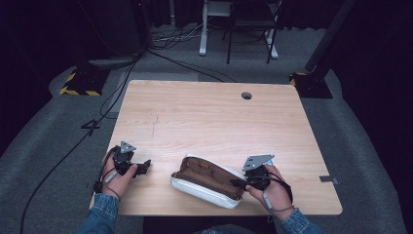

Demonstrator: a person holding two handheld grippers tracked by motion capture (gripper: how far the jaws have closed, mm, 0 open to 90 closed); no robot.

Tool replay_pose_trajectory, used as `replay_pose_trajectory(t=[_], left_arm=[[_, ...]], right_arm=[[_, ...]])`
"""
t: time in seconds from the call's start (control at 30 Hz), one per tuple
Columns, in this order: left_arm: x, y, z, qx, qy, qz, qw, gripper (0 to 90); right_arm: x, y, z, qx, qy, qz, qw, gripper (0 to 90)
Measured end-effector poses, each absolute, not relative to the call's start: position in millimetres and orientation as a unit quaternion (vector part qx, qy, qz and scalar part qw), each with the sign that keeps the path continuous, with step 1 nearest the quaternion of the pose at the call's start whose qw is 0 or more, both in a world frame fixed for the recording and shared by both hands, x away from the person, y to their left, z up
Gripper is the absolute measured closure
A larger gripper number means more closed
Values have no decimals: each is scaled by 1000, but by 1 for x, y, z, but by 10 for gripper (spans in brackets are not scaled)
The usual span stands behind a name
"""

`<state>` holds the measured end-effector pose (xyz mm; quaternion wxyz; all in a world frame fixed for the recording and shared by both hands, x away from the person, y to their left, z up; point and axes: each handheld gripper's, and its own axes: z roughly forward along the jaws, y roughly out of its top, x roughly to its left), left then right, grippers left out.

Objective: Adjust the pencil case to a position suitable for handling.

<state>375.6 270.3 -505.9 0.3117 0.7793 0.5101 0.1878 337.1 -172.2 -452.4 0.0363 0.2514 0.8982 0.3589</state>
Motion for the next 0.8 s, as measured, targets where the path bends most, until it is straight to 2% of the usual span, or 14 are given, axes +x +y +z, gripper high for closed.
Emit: replay_pose_trajectory(t=[0.2, 0.4, 0.6, 0.67, 0.8], left_arm=[[376, 270, -506, 780, 509, 187, 312, 49], [376, 270, -506, 780, 509, 187, 313, 50], [376, 270, -506, 781, 508, 187, 313, 49], [376, 270, -506, 780, 509, 186, 312, 48], [376, 270, -506, 780, 509, 186, 313, 48]], right_arm=[[338, -172, -455, 252, 901, 352, 38, 802], [338, -171, -456, 252, 898, 358, 45, 641], [338, -171, -454, 249, 895, 364, 58, 576], [339, -171, -454, 252, 891, 373, 56, 520], [339, -172, -452, 251, 889, 378, 62, 493]])
